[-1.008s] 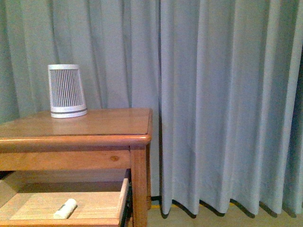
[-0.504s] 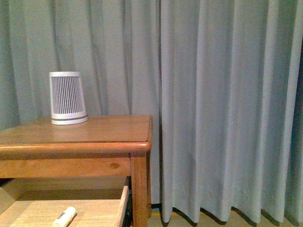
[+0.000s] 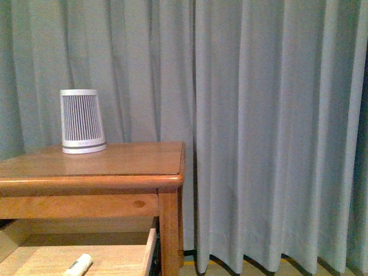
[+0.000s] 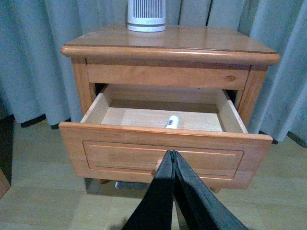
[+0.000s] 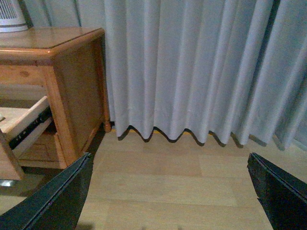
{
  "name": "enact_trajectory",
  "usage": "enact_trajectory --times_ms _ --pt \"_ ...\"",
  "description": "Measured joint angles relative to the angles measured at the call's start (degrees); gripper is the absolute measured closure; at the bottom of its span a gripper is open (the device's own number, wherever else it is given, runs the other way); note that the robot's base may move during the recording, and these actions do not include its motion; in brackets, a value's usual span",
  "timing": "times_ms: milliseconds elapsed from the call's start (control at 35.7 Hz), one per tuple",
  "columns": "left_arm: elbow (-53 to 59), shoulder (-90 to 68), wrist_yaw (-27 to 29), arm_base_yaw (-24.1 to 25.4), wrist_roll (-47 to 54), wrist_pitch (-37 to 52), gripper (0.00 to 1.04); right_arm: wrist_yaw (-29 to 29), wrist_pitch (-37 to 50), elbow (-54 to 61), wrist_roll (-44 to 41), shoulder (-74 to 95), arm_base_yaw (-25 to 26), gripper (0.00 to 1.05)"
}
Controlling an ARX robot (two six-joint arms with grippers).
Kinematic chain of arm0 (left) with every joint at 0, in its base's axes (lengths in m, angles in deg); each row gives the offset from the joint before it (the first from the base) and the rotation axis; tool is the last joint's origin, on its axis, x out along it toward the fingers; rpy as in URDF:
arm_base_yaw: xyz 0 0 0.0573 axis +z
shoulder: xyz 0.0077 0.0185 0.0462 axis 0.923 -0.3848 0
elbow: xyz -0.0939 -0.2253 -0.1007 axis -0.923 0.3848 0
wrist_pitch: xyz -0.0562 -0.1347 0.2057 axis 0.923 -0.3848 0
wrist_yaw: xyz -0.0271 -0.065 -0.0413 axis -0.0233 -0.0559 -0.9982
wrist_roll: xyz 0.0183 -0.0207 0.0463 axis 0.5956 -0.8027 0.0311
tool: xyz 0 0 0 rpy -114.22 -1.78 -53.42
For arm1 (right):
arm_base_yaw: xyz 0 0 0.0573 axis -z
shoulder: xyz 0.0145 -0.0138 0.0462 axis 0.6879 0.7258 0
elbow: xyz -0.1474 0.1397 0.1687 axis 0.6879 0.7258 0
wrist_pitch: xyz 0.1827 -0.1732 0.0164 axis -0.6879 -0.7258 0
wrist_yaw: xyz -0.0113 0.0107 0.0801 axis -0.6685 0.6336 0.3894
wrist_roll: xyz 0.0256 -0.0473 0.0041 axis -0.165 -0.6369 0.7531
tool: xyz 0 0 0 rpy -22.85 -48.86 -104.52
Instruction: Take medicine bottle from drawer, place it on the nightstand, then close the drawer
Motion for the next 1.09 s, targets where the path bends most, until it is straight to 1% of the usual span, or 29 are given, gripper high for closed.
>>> enact_trajectory --times_ms 56,112,168,336,588,616,672,1092 --pt "0.3 0.3 0.0 0.0 0.0 0.1 1.02 0.0 0.0 0.0 0.0 0.0 0.0 0.07" --pt "1.8 1.8 0.0 0.0 0.0 0.3 0.92 0.0 0.0 0.0 0.0 0.0 0.0 0.07" --pt "2.5 2.2 0.0 0.0 0.0 0.3 0.85 0.0 0.0 0.0 0.0 0.0 0.0 0.07" --pt "2.7 2.5 -0.1 0.0 0.1 0.3 0.48 -0.2 0.0 0.0 0.0 0.0 0.0 0.07" --pt "2.7 2.6 -0.1 -0.1 0.1 0.3 0.08 -0.2 0.0 0.0 0.0 0.0 0.0 0.07" --pt "2.7 2.6 -0.1 -0.1 0.2 0.3 0.05 -0.2 0.0 0.0 0.0 0.0 0.0 0.07" --pt "2.7 2.6 0.0 -0.1 0.2 0.3 0.07 -0.2 0.0 0.0 0.0 0.0 0.0 0.07" --pt "2.7 2.8 0.1 -0.1 0.2 0.3 0.07 0.0 0.0 0.0 0.1 0.0 0.0 0.07"
